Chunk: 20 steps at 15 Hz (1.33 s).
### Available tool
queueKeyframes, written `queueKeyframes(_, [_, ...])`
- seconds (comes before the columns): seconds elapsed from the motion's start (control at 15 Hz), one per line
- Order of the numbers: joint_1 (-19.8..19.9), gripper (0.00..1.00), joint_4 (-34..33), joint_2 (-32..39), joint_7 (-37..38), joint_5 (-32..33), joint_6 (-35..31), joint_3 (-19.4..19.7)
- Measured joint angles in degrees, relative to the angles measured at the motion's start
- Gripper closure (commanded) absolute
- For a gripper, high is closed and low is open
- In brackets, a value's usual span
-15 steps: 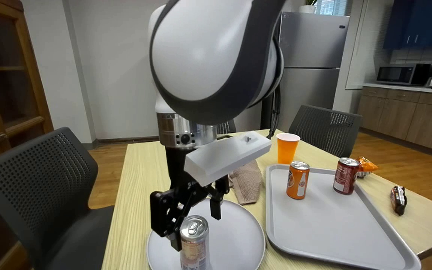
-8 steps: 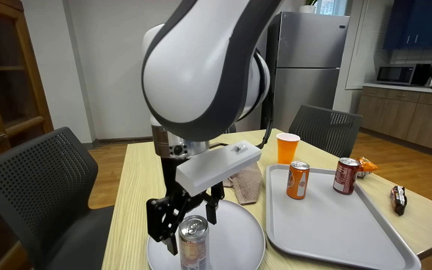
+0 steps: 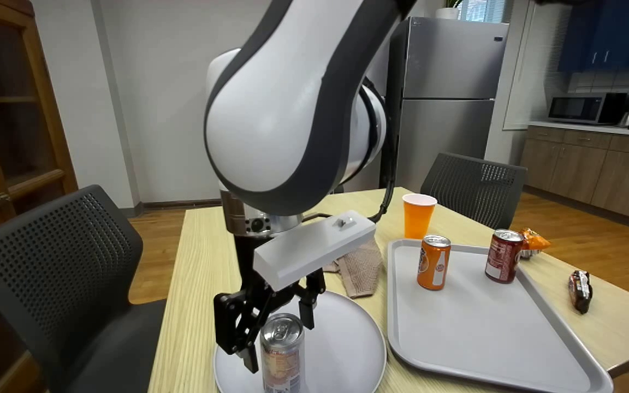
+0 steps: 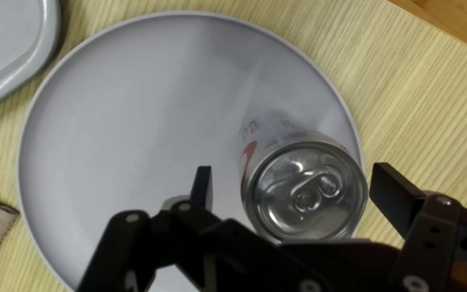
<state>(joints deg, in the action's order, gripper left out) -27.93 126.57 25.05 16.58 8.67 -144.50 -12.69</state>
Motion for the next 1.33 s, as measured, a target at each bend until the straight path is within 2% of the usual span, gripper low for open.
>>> queueKeyframes(0.2, [-0.04, 0.51, 0.00, 0.07, 0.01, 0.00, 0.00, 0.14])
queueKeyframes(0.33, [-0.12, 0.62, 0.00, 0.08, 0.02, 0.01, 0.00, 0.17])
queueKeyframes(0.87, [0.05, 0.62, 0.10, -1.98, 0.07, -0.52, -0.15, 0.18])
queueKeyframes(1.33, [3.24, 0.62, 3.38, -8.59, 0.07, -1.88, -0.14, 0.21])
